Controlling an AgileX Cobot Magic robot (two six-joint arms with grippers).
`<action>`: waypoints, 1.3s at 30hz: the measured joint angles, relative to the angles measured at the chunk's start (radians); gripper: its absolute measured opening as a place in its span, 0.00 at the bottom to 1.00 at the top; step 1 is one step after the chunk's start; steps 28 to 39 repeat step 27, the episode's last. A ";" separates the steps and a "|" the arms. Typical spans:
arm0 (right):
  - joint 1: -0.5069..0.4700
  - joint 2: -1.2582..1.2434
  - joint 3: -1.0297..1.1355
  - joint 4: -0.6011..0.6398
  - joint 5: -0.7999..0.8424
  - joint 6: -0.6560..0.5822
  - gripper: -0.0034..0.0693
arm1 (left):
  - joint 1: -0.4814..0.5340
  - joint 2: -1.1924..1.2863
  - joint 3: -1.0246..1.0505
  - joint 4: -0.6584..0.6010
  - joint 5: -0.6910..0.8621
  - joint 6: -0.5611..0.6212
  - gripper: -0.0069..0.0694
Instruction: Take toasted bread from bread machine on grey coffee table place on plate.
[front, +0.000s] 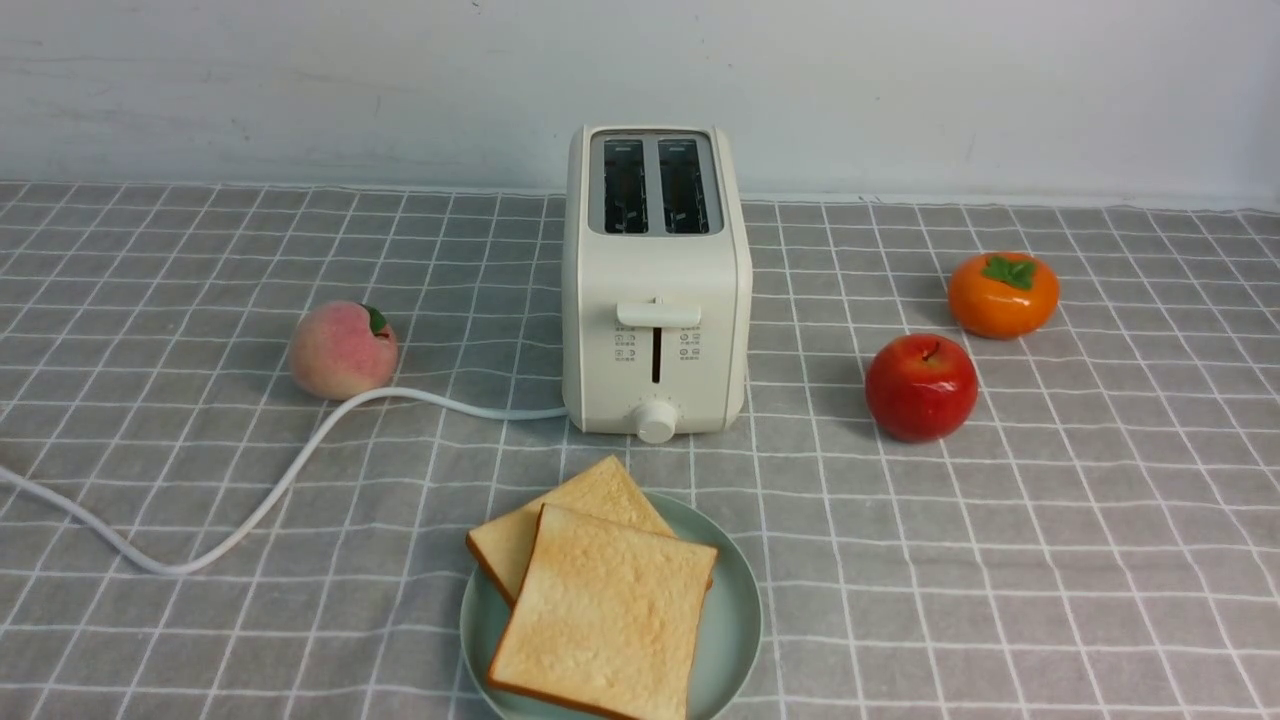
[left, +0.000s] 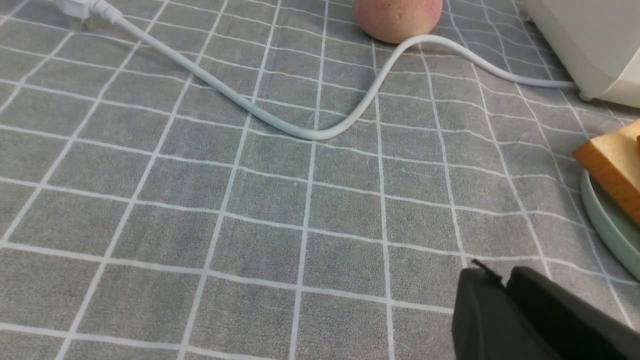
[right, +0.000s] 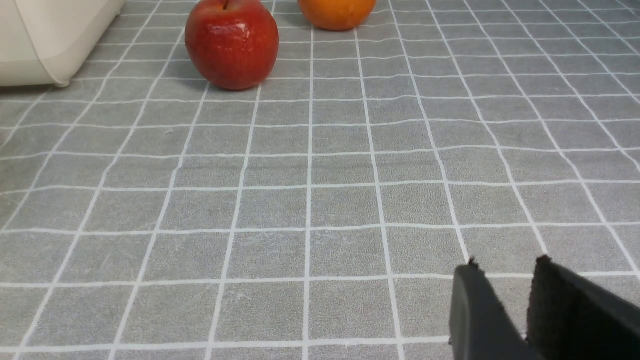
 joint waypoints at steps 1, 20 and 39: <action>0.000 0.000 0.000 0.000 0.000 0.000 0.30 | 0.000 0.000 0.000 0.000 0.000 0.000 0.18; 0.000 0.000 0.000 0.000 0.000 0.000 0.33 | 0.000 0.000 0.000 0.000 0.000 0.000 0.19; 0.000 0.000 0.000 0.000 0.000 0.000 0.35 | 0.000 0.000 0.000 0.000 0.000 0.000 0.19</action>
